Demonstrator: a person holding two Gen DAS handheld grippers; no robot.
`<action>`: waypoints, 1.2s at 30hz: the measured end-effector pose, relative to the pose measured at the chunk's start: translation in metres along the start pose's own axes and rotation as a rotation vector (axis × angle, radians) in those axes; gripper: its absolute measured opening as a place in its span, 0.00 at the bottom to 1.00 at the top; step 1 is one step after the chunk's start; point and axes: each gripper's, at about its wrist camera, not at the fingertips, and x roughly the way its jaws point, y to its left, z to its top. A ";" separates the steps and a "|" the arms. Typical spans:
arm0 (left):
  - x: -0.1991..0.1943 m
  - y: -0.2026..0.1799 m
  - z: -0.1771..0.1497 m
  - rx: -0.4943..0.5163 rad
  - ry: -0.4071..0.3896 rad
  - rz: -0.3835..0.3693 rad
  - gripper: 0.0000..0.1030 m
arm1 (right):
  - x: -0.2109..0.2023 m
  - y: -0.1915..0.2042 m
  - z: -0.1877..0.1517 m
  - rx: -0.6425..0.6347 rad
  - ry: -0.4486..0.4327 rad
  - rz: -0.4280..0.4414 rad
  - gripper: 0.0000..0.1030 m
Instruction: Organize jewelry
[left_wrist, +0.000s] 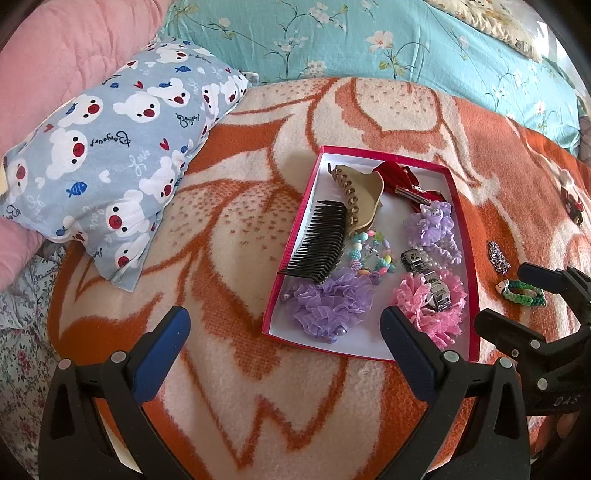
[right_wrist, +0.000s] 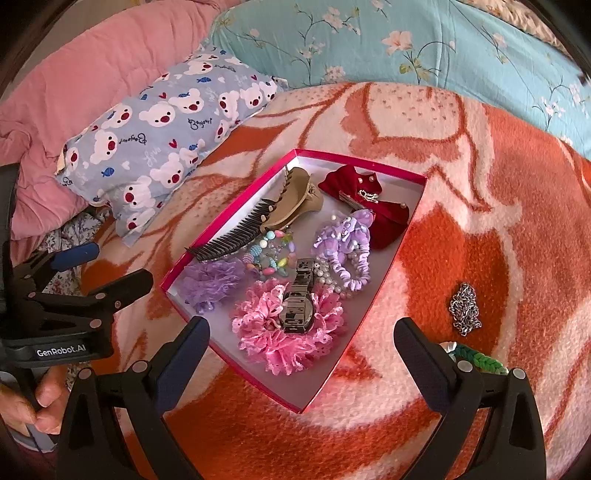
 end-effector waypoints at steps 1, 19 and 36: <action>0.000 0.000 0.000 -0.001 0.000 0.001 1.00 | 0.000 0.000 0.000 0.000 -0.001 0.000 0.98; 0.001 0.001 -0.001 -0.007 0.002 0.002 1.00 | 0.002 0.003 0.000 -0.001 0.003 -0.003 0.98; 0.004 0.001 -0.001 -0.007 0.005 0.001 1.00 | 0.005 0.003 -0.001 0.002 0.009 0.000 0.98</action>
